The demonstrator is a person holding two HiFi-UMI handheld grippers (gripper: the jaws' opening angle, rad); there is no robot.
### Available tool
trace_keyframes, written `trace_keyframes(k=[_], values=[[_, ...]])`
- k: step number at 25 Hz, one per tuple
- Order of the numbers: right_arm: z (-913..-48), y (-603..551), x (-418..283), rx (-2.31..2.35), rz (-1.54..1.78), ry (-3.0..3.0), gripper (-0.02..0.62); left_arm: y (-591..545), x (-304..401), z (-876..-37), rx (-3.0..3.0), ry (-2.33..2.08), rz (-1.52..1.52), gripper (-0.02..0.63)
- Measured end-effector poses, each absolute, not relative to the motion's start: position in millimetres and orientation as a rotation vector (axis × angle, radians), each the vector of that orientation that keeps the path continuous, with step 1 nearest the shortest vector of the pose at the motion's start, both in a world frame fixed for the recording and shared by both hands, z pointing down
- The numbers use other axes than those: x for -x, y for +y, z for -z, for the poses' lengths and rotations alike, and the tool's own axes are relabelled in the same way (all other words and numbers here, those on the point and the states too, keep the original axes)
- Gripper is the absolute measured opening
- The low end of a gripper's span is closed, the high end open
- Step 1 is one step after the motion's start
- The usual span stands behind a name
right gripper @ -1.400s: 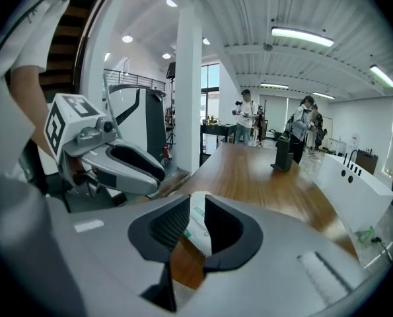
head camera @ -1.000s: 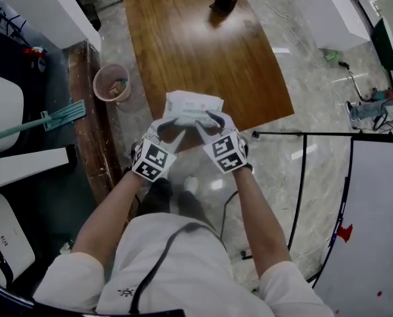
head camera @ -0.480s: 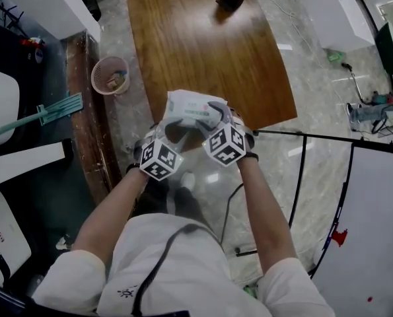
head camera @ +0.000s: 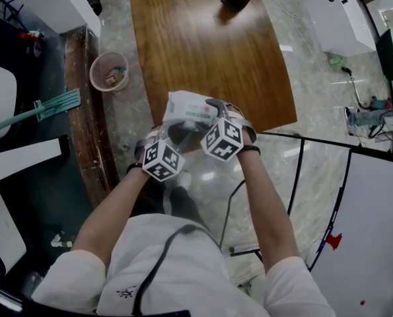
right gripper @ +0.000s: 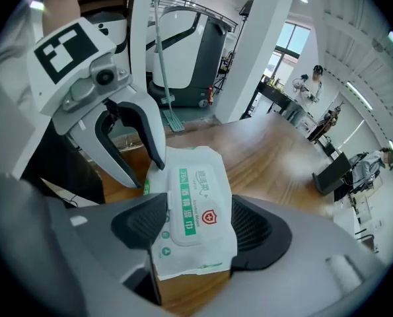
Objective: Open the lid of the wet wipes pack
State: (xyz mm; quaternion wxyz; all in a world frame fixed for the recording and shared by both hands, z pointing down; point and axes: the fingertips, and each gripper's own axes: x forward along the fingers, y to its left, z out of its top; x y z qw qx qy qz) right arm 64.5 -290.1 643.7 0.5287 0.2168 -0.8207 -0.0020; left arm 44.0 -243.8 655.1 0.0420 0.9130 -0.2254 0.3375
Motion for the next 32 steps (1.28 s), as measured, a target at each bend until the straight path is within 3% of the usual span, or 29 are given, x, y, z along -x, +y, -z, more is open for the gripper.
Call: trace_keyframes(k=[32], values=[[-641.6, -298.9, -67.9, -0.146, -0.66, -1.981, 0.281, -252.2, -43.3, -664.7, -2.796, -0.678, -1.037, 0.086]])
